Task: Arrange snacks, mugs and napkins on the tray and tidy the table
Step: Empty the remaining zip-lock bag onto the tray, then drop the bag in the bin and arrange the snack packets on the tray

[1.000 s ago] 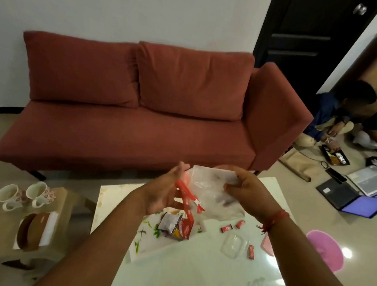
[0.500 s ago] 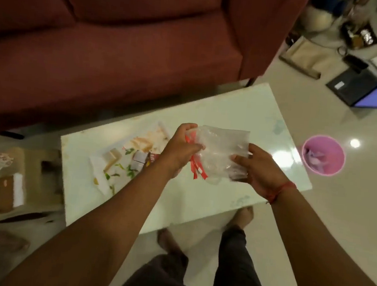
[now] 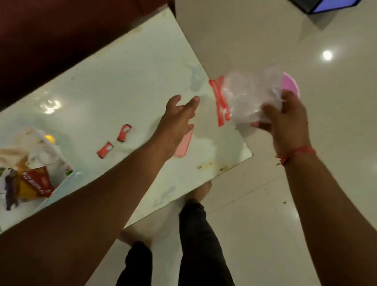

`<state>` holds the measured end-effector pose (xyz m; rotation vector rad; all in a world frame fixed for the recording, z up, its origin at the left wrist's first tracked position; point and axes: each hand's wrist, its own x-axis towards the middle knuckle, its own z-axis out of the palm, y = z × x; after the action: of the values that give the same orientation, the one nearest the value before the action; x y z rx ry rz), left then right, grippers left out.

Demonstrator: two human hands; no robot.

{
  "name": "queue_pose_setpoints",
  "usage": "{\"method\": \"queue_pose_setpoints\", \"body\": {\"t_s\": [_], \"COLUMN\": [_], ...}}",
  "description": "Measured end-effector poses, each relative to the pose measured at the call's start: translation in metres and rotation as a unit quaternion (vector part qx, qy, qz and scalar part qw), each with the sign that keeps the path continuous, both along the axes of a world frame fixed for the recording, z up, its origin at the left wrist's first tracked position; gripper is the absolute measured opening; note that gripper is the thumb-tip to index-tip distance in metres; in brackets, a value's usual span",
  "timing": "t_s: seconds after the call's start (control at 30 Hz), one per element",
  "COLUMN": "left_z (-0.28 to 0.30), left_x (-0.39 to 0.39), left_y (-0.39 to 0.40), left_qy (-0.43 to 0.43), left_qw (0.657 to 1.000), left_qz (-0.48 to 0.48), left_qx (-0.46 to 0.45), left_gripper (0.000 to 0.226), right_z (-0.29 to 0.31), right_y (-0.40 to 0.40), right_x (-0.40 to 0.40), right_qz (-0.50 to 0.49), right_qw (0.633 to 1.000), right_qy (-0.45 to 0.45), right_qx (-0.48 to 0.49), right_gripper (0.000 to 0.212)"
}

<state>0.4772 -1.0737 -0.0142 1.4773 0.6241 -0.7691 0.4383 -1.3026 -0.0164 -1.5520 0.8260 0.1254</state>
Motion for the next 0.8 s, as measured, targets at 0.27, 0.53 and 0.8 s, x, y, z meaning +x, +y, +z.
{"method": "queue_pose_setpoints", "body": {"t_s": [0.27,0.53,0.8], "left_z": [-0.027,-0.033,-0.034], "left_x": [0.000,-0.017,-0.022], "left_y": [-0.031,-0.022,-0.001], "left_qy": [-0.033,-0.069,-0.082], "left_qw": [0.999,0.997,0.994], "left_qz": [0.036,0.040,0.076], "left_qx": [0.001,0.023,0.018], "left_gripper": [0.034,0.020,0.020], "right_z": [-0.134,-0.227,-0.231], "right_y": [-0.100,-0.095,-0.095], "right_x": [0.025,0.062,0.046], "right_qz": [0.116,0.252,0.304], "right_qw": [0.907,0.875,0.856], "right_qy": [0.125,0.247,0.237], "right_qx": [-0.385,-0.331,-0.344], "right_gripper": [0.047,0.071,0.063]}}
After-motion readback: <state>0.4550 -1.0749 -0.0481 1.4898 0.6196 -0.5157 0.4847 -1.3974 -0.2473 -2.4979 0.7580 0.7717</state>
